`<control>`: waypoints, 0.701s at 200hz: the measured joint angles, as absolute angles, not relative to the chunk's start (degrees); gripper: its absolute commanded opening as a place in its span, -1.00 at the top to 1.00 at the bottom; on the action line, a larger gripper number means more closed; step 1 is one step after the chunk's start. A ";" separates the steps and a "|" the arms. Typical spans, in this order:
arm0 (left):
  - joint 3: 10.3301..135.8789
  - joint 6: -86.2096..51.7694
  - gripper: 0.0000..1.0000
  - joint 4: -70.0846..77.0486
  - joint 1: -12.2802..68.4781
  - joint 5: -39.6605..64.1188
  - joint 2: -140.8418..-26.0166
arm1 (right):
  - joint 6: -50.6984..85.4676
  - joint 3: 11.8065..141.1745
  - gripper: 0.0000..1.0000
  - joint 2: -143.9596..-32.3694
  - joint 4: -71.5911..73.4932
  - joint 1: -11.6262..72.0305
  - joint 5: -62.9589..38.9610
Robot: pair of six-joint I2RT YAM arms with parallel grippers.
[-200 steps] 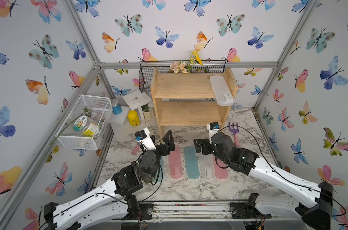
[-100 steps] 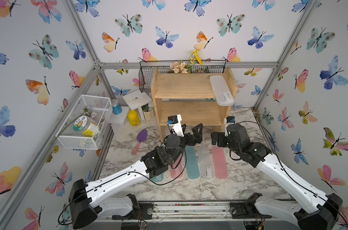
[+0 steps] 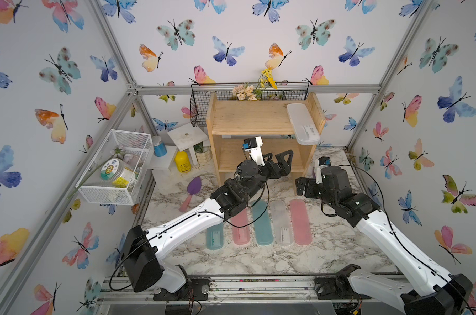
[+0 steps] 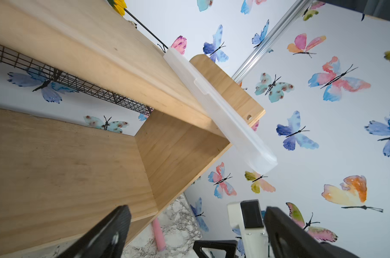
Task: Remove the pencil cases from the shelf
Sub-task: Pick up the pencil case from the shelf.
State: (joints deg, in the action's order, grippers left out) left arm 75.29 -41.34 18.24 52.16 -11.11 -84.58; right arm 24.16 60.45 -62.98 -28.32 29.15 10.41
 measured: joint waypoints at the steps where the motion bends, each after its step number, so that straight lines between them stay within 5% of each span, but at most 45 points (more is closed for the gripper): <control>1: 75.37 -41.58 -0.97 18.28 52.05 -11.00 -84.68 | 24.14 60.45 -0.98 -62.98 -28.32 29.15 10.39; 114: 97.91 -53.91 -1.00 16.93 50.04 1.52 -102.10 | 23.05 57.74 -0.98 -62.76 -28.38 27.49 10.00; 140: 99.79 -54.81 -0.73 15.33 49.98 1.56 -103.83 | 22.81 57.69 -0.98 -62.67 -28.38 27.29 10.00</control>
State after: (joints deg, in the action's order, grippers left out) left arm 99.79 -54.81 15.33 49.98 1.56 -103.83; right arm 22.81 57.69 -62.67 -28.38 27.29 10.00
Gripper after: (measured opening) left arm 0.947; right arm 0.990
